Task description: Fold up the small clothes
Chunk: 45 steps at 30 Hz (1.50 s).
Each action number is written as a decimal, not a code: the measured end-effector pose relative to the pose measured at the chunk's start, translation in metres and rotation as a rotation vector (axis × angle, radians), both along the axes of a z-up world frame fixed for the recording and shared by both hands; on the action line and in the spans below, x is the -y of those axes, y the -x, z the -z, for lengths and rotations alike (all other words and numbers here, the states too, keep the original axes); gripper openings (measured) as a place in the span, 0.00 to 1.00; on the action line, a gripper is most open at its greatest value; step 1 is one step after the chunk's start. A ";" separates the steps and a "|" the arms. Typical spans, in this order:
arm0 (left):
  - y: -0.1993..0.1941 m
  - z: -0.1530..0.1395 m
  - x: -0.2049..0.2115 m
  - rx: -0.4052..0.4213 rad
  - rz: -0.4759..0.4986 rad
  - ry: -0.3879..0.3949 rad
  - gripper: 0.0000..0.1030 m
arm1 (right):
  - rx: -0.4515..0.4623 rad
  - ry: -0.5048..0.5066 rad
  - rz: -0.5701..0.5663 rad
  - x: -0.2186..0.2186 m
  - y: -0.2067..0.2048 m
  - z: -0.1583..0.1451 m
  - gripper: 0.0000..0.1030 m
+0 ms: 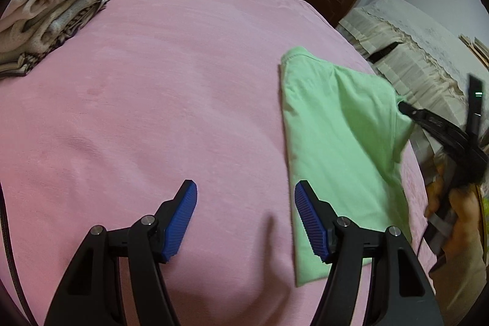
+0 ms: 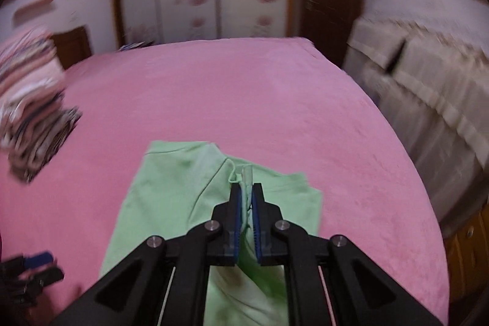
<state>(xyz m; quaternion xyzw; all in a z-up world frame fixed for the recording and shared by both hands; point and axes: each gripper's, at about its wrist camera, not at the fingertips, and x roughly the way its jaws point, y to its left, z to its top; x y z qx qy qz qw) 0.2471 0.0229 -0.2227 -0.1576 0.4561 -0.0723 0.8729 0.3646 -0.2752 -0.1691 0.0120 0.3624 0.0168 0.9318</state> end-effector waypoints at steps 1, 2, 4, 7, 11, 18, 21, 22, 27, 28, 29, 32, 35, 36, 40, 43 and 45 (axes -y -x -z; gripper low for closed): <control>-0.001 0.000 0.002 -0.001 0.006 -0.003 0.63 | -0.027 -0.022 0.049 0.016 -0.007 0.010 0.07; -0.001 -0.001 0.005 -0.001 0.013 -0.007 0.63 | -0.048 -0.043 0.080 0.027 -0.012 0.017 0.07; 0.000 -0.003 0.009 0.003 0.023 -0.018 0.63 | -0.074 -0.084 0.122 0.045 -0.017 0.031 0.08; -0.001 -0.004 0.013 0.001 0.032 -0.035 0.63 | -0.099 -0.173 0.168 0.068 -0.019 0.041 0.08; -0.003 -0.005 0.019 0.000 0.042 -0.042 0.63 | -0.120 -0.378 0.151 0.095 -0.015 0.043 0.08; -0.005 -0.009 0.034 0.017 0.083 -0.049 0.63 | -0.239 -0.682 0.078 0.112 -0.022 0.055 0.24; -0.003 -0.008 0.038 0.011 0.093 -0.051 0.63 | -0.272 -0.718 0.074 0.110 -0.024 0.058 0.33; -0.003 -0.008 0.038 0.010 0.096 -0.051 0.63 | -0.285 -0.722 0.072 0.110 -0.025 0.059 0.33; -0.001 -0.006 0.040 0.008 0.097 -0.053 0.63 | -0.319 -0.848 0.082 0.113 -0.025 0.067 0.33; -0.002 -0.006 0.040 0.008 0.097 -0.050 0.63 | -0.325 -0.858 0.087 0.116 -0.025 0.068 0.33; -0.003 -0.006 0.040 0.006 0.097 -0.048 0.63 | -0.329 -0.868 0.088 0.118 -0.025 0.069 0.33; -0.009 -0.008 0.045 0.007 0.106 -0.049 0.63 | -0.345 -0.916 0.090 0.122 -0.025 0.073 0.33; -0.014 -0.013 0.052 0.029 0.116 -0.061 0.63 | -0.344 -0.965 0.081 0.125 -0.025 0.075 0.34; -0.016 -0.014 0.054 0.033 0.118 -0.059 0.63 | -0.343 -0.979 0.076 0.126 -0.026 0.075 0.36; -0.017 -0.014 0.062 0.038 0.127 -0.050 0.63 | -0.338 -1.049 0.075 0.133 -0.028 0.081 0.44; -0.016 -0.010 0.066 0.030 0.137 -0.049 0.63 | -0.304 -1.100 0.072 0.135 -0.026 0.082 0.47; -0.015 -0.008 0.069 0.024 0.143 -0.055 0.63 | -0.318 -1.063 0.076 0.134 -0.028 0.083 0.52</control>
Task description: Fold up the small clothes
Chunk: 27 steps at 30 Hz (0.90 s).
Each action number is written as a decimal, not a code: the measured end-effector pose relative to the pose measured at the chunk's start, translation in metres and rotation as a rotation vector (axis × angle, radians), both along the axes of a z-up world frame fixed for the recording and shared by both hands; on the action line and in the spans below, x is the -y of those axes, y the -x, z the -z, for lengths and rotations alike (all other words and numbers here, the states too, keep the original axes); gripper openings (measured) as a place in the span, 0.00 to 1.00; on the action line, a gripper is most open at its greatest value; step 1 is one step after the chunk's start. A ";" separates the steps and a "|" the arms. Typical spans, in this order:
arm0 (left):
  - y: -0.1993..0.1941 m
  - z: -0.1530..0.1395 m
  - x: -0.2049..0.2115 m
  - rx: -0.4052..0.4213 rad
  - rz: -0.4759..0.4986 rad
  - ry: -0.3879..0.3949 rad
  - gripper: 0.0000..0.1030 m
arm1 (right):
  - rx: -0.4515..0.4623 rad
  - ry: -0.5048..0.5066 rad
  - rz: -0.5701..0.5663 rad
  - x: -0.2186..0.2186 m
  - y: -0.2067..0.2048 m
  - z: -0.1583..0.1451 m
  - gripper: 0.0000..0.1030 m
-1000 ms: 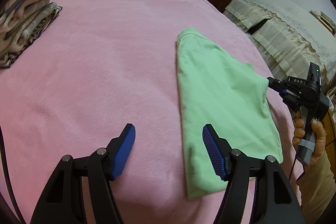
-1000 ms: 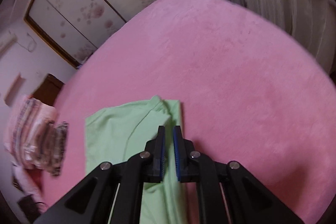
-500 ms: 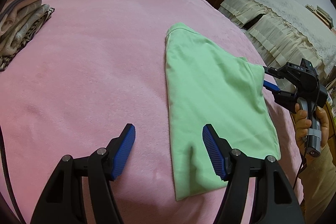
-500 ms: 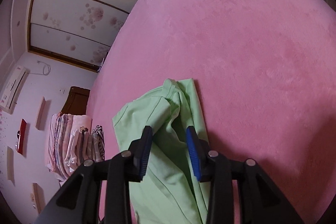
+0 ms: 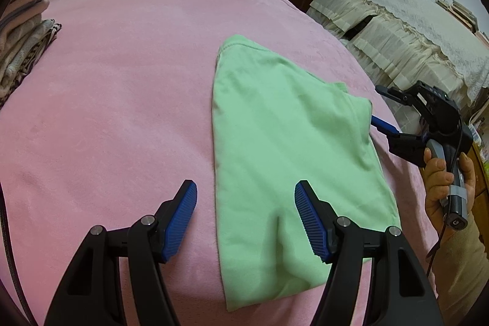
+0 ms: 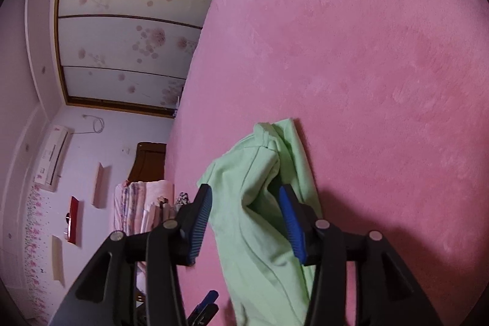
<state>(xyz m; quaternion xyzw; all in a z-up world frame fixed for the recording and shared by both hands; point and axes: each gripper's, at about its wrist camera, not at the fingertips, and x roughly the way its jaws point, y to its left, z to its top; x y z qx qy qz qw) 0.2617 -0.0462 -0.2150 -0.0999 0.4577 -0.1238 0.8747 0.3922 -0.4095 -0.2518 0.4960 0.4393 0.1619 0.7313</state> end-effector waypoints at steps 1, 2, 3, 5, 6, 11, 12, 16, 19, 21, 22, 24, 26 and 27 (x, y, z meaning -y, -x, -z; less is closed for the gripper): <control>0.000 0.001 0.001 -0.003 0.001 -0.002 0.63 | -0.008 0.009 -0.011 -0.001 -0.003 0.002 0.52; 0.001 0.002 0.002 -0.005 0.001 -0.004 0.63 | -0.014 0.010 -0.022 -0.003 -0.005 0.004 0.52; 0.001 0.003 0.002 -0.007 0.000 -0.004 0.63 | -0.013 0.013 -0.032 -0.004 -0.008 0.005 0.52; 0.002 0.004 0.002 -0.012 -0.002 -0.001 0.63 | 0.010 0.031 -0.054 -0.008 -0.014 0.003 0.52; 0.001 0.004 0.002 -0.014 -0.001 0.000 0.63 | 0.022 0.042 -0.067 -0.012 -0.018 0.002 0.52; -0.001 0.002 0.007 -0.003 0.021 -0.006 0.63 | 0.040 0.099 -0.137 -0.026 -0.033 0.000 0.49; -0.003 0.001 0.009 0.000 0.024 -0.006 0.63 | 0.037 0.104 -0.150 -0.028 -0.035 0.000 0.45; -0.006 -0.003 0.016 0.016 0.041 0.000 0.63 | 0.052 0.207 -0.180 -0.036 -0.043 -0.007 0.06; -0.006 -0.003 0.019 0.023 0.051 0.006 0.63 | 0.152 0.399 -0.204 -0.048 -0.040 -0.029 0.05; -0.004 -0.001 0.021 0.025 0.059 0.002 0.63 | 0.221 0.542 -0.235 -0.058 -0.038 -0.041 0.05; -0.003 0.001 0.022 0.026 0.061 -0.002 0.63 | 0.254 0.659 -0.259 -0.067 -0.038 -0.046 0.05; 0.000 0.004 0.022 0.023 0.066 -0.016 0.63 | 0.252 0.809 -0.289 -0.078 -0.041 -0.045 0.06; 0.000 0.009 0.023 0.012 0.069 -0.031 0.63 | 0.200 0.946 -0.307 -0.085 -0.048 -0.035 0.07; 0.001 0.010 0.022 0.006 0.070 -0.038 0.63 | 0.181 0.974 -0.301 -0.083 -0.049 -0.031 0.12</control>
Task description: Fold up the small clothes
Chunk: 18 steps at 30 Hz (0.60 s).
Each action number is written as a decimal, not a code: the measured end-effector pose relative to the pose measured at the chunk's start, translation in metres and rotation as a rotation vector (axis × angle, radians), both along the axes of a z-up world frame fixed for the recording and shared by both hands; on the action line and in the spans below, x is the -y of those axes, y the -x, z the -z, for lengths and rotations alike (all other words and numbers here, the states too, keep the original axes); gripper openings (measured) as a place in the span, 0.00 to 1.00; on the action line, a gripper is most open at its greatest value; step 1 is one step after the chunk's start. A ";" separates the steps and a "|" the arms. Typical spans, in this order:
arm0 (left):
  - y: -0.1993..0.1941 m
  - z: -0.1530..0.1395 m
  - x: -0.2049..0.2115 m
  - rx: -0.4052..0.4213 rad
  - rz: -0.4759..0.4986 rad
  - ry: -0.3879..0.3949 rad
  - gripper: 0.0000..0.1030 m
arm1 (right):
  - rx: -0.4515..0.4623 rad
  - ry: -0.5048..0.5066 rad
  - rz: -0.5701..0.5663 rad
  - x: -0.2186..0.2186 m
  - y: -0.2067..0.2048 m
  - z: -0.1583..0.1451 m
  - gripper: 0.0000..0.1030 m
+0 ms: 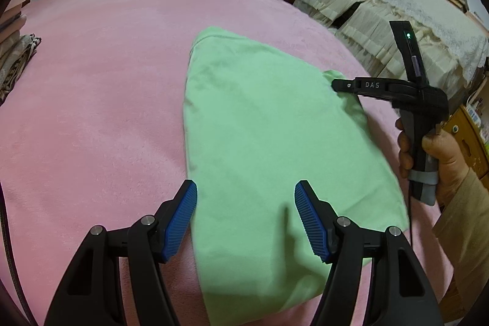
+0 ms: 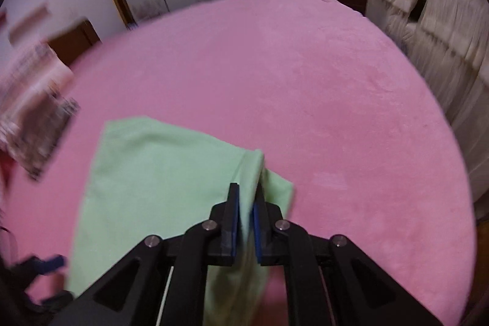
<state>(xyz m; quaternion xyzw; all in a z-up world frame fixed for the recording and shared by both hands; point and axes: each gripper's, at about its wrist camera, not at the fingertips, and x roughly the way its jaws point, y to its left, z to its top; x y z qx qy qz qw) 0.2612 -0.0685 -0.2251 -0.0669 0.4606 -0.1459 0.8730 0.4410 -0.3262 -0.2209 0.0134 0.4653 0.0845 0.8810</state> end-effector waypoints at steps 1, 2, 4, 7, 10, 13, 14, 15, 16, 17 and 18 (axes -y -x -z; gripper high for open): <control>0.001 0.002 -0.002 -0.006 -0.002 -0.006 0.63 | -0.006 -0.004 0.024 0.005 0.000 0.001 0.19; 0.000 0.002 -0.003 -0.007 -0.004 -0.006 0.63 | 0.000 -0.019 0.051 0.009 0.001 -0.001 0.22; 0.002 0.002 -0.009 -0.004 -0.013 -0.009 0.63 | 0.032 -0.077 0.110 0.023 0.011 -0.010 0.26; 0.004 -0.001 -0.017 0.003 -0.030 -0.002 0.63 | 0.096 -0.136 0.155 0.033 0.035 -0.024 0.26; 0.006 -0.007 -0.019 0.010 -0.042 0.019 0.63 | 0.117 -0.185 0.119 0.021 0.065 -0.037 0.25; 0.010 -0.010 -0.012 0.023 -0.022 0.026 0.63 | 0.100 -0.201 0.071 0.001 0.094 -0.035 0.16; 0.012 -0.009 -0.010 0.027 -0.013 0.020 0.63 | 0.088 -0.203 0.061 -0.004 0.101 -0.031 0.15; 0.014 -0.009 -0.006 0.032 -0.001 0.013 0.63 | 0.074 -0.199 0.055 -0.010 0.108 -0.025 0.13; 0.016 -0.007 -0.003 0.036 0.012 0.004 0.63 | 0.067 -0.187 0.052 -0.011 0.116 -0.018 0.11; 0.017 -0.004 -0.001 0.034 0.017 -0.009 0.63 | 0.057 -0.163 0.056 -0.014 0.123 -0.013 0.10; 0.018 0.001 0.000 0.019 0.019 -0.038 0.63 | 0.032 -0.126 0.075 -0.013 0.128 -0.002 0.09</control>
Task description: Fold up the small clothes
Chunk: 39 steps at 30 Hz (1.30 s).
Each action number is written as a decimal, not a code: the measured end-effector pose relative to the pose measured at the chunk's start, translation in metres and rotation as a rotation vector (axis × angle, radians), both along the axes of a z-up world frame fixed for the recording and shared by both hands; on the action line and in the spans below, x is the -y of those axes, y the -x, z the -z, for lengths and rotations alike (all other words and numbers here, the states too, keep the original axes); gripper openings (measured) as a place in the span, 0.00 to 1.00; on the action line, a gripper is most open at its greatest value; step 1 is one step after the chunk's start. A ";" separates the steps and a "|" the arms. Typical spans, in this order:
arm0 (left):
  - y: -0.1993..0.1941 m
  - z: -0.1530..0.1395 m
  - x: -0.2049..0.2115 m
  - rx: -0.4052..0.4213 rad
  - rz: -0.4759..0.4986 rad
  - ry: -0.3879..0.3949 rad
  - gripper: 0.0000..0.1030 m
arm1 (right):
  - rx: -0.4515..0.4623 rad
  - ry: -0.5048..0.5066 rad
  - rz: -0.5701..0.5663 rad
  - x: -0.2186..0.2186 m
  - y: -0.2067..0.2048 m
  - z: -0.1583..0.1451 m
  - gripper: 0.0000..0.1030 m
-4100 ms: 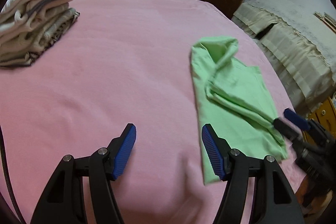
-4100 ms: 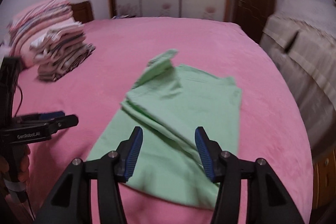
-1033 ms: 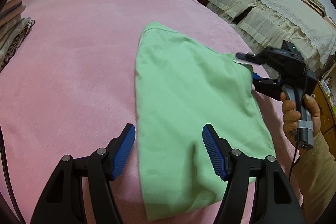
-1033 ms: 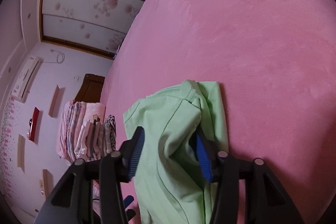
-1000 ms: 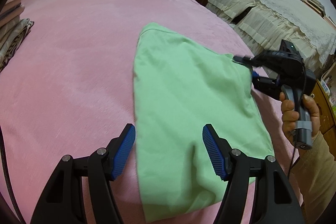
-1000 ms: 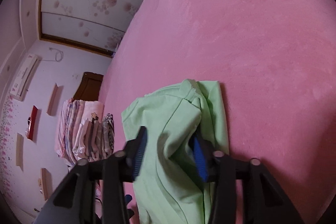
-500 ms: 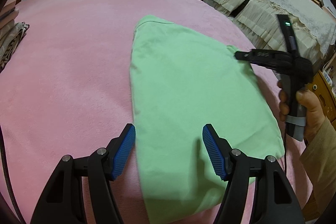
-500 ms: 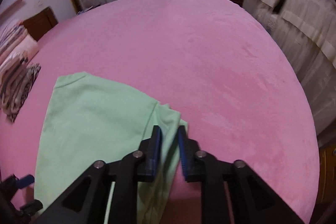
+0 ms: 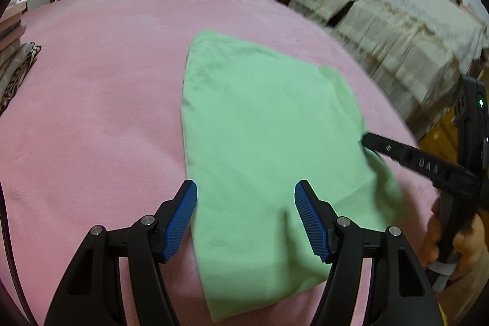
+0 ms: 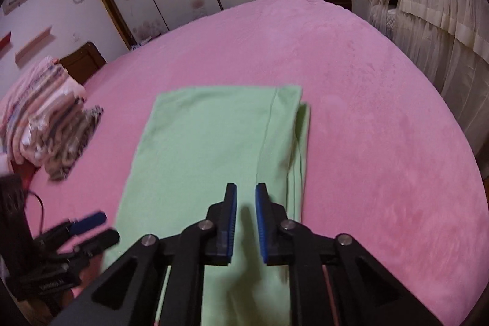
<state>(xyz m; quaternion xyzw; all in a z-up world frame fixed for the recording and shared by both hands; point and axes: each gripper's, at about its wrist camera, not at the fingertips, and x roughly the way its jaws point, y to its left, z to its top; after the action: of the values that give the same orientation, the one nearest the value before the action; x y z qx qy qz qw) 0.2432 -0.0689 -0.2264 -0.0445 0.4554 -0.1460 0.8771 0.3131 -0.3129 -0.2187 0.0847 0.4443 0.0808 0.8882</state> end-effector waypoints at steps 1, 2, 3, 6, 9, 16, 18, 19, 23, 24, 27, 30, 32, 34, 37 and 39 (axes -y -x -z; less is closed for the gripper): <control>0.000 0.004 0.001 -0.011 0.001 -0.020 0.63 | -0.017 0.012 0.010 0.001 0.004 0.006 0.06; 0.001 0.011 -0.001 -0.028 -0.004 -0.043 0.63 | -0.036 0.023 0.031 0.007 0.010 0.014 0.03; 0.002 0.017 -0.004 -0.046 -0.014 -0.057 0.63 | -0.040 0.013 0.039 0.010 0.014 0.017 0.02; 0.006 0.022 -0.015 -0.064 -0.027 -0.043 0.63 | -0.051 -0.025 0.080 0.027 0.026 0.018 0.02; 0.010 0.014 -0.021 -0.064 -0.023 -0.038 0.63 | -0.080 -0.041 0.095 0.040 0.035 0.013 0.02; -0.001 -0.020 -0.039 -0.046 0.010 0.008 0.91 | -0.052 -0.169 0.080 0.057 0.043 -0.021 0.08; -0.008 -0.035 -0.045 -0.027 0.015 0.014 0.91 | -0.050 -0.198 0.073 0.059 0.037 -0.029 0.17; -0.012 -0.040 -0.044 -0.028 0.015 0.019 0.92 | -0.045 -0.210 0.067 0.061 0.031 -0.035 0.26; -0.039 -0.060 -0.052 -0.069 -0.012 0.079 0.95 | -0.040 -0.251 0.045 0.066 0.012 -0.047 0.45; -0.044 -0.061 -0.053 -0.082 -0.028 0.085 0.97 | -0.047 -0.264 0.036 0.066 0.008 -0.049 0.52; -0.066 -0.059 -0.057 -0.132 0.000 0.168 0.97 | -0.074 -0.295 0.012 0.070 -0.008 -0.047 0.62; -0.087 -0.048 -0.056 -0.176 0.054 0.205 0.98 | -0.137 -0.356 -0.018 0.075 -0.026 -0.034 0.68; -0.101 -0.037 -0.054 -0.209 0.061 0.207 0.99 | -0.172 -0.418 -0.045 0.078 -0.035 -0.023 0.68; -0.117 -0.019 -0.052 -0.264 0.057 0.238 0.99 | -0.209 -0.455 -0.063 0.078 -0.044 -0.011 0.68; -0.133 0.008 -0.052 -0.341 0.056 0.309 0.99 | -0.253 -0.493 -0.070 0.080 -0.058 0.009 0.68; -0.141 0.020 -0.049 -0.355 0.074 0.338 0.99 | -0.286 -0.501 -0.066 0.081 -0.066 0.024 0.68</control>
<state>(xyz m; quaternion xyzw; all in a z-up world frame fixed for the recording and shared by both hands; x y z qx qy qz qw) 0.3842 -0.0196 -0.2464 -0.1989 0.5727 -0.2420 0.7575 0.3789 -0.3940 -0.2425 0.2974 0.5336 0.2042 0.7649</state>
